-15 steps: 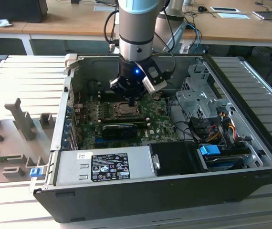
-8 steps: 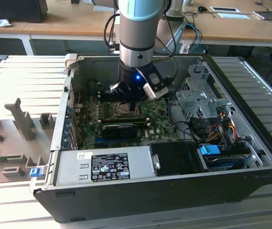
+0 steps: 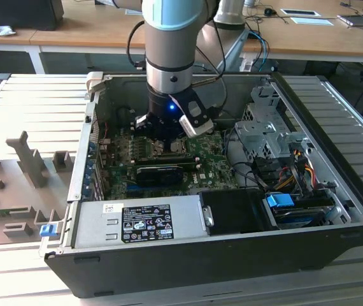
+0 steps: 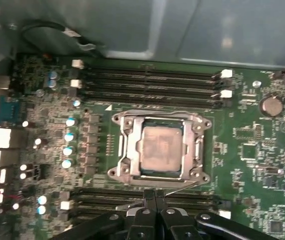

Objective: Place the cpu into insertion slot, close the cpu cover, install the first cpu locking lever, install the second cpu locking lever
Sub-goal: 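Install the second cpu locking lever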

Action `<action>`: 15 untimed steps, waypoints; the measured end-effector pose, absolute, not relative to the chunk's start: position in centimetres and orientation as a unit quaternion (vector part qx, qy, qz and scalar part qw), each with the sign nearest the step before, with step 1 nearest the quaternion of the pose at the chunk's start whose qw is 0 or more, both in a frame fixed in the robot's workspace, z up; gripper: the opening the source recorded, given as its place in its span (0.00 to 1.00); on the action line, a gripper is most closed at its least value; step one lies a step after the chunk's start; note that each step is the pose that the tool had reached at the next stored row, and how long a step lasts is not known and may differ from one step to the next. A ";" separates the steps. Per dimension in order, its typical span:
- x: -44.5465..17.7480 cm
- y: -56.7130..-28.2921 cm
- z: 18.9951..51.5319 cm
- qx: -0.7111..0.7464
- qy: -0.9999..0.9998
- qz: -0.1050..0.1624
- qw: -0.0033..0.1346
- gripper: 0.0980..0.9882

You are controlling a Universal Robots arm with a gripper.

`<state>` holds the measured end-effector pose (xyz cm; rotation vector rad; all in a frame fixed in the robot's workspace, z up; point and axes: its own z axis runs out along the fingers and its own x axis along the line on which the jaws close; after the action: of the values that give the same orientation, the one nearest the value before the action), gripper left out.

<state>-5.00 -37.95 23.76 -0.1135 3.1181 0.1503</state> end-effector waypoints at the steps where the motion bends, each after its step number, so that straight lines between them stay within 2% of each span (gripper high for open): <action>1: -5.2 -38.0 23.8 -0.037 0.998 0.049 0.009 0.01; 15: -6.3 -38.2 21.3 -0.045 0.998 0.053 0.009 0.01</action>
<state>-6.32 -38.23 21.32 -0.1400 3.1167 0.1659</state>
